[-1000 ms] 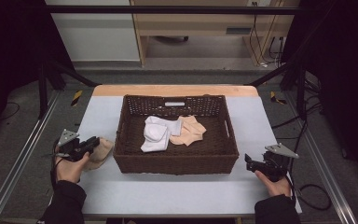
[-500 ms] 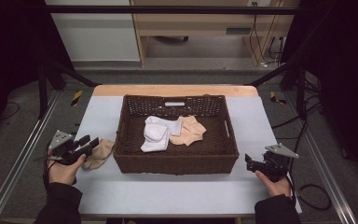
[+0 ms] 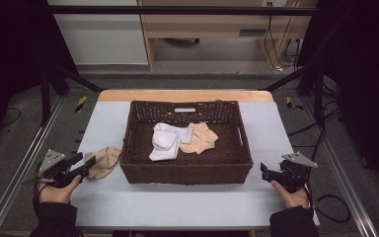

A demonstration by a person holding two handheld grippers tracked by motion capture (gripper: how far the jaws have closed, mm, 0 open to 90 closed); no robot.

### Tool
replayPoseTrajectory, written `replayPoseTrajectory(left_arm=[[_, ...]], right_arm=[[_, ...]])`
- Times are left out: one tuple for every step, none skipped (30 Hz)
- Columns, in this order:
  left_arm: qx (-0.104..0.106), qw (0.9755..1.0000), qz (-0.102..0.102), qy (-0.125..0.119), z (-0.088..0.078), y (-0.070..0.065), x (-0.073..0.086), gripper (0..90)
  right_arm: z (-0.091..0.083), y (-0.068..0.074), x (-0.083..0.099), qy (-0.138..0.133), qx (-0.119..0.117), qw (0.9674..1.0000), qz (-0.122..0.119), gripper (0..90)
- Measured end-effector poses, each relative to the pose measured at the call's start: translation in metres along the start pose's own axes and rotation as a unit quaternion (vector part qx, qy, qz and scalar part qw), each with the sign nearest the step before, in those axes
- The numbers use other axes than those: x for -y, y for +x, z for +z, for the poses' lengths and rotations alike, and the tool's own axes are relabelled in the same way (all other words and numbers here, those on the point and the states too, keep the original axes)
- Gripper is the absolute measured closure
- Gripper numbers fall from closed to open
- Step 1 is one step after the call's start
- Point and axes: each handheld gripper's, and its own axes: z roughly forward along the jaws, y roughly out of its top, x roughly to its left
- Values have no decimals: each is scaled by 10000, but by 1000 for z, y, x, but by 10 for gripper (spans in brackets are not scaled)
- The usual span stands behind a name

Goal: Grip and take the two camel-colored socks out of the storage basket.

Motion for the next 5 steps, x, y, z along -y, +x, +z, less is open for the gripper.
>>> replayPoseTrajectory(left_arm=[[-6, 10000, 10, 4, -1, 0, 1, 410], [-31, 10000, 29, 15, -2, 0, 4, 402], [-46, 10000, 46, 53, -4, 0, 7, 393], [-49, 10000, 48, 72, -4, 0, 8, 381], [-57, 9999, 51, 108, -4, -1, 10, 373]], right_arm=[[0, 0, 0, -6, 2, 10000, -12, 42], [0, 0, 0, 3, 2, 10000, 2, 42], [0, 0, 0, -5, 4, 10000, -10, 42], [0, 0, 0, -8, 10, 10000, -8, 42], [0, 0, 0, -9, 11, 10000, 3, 42]])
